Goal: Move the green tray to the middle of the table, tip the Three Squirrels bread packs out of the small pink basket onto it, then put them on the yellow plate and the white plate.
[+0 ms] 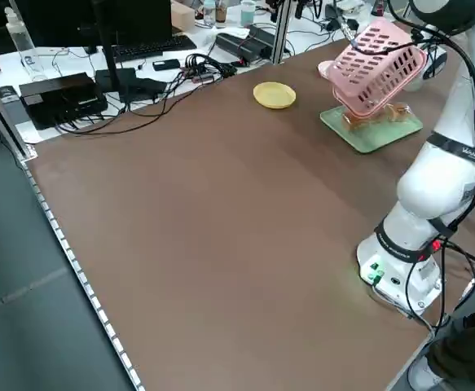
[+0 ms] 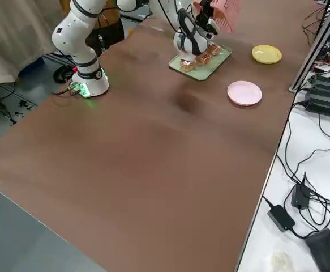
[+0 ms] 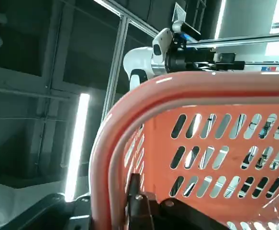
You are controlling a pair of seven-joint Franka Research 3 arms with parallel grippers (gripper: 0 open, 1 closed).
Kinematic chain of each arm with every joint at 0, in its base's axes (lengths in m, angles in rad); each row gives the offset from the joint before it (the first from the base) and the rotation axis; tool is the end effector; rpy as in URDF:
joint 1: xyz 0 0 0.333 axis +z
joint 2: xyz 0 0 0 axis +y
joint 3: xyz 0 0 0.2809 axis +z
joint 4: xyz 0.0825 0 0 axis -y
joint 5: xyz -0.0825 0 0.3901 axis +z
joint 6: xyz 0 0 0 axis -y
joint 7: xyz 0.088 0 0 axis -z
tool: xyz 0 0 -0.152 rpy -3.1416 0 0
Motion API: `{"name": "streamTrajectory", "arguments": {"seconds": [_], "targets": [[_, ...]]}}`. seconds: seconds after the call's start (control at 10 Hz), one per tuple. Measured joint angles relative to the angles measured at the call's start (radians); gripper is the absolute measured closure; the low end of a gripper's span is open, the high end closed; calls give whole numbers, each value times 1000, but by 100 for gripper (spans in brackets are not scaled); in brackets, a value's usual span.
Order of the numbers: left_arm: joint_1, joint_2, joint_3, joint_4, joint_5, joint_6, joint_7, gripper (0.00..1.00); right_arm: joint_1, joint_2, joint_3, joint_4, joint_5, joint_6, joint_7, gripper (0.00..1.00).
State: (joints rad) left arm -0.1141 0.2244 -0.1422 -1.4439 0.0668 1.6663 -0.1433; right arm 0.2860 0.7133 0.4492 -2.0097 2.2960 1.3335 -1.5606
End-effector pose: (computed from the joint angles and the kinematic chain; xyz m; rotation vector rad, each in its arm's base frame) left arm 0.6103 -0.1429 0.4818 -3.1022 0.1799 -0.0111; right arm 0.3967 0.4899 0.2408 -0.8134 -0.0461 -0.2306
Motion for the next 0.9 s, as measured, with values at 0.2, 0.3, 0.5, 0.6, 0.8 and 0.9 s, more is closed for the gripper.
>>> {"name": "streamTrajectory", "arguments": {"seconds": [0.2, 0.3, 0.5, 0.6, 0.8, 0.9], "targets": [[-1, 3, -17, 0, 0, -64, 39, 0, -2, -3, -6, -3, 1, -23, 5, 94], [-2, 3, -27, 0, 0, -89, 69, 0, -2, -3, -36, -26, -18, -96, 5, 94], [-1, 3, -27, 0, 0, -99, 97, 0, -6, -2, -143, -92, -120, -285, -24, 94], [-1, 3, -27, 0, 0, -100, 103, 0, -12, -2, -164, -111, -139, -336, -48, 94], [-1, 5, -27, -6, 0, -102, 123, 0, -13, -2, -177, -121, -166, -398, -84, 94], [-1, 7, -27, -10, 0, -102, 128, 0, -13, -2, -189, -122, -184, -420, -104, 94]]}}
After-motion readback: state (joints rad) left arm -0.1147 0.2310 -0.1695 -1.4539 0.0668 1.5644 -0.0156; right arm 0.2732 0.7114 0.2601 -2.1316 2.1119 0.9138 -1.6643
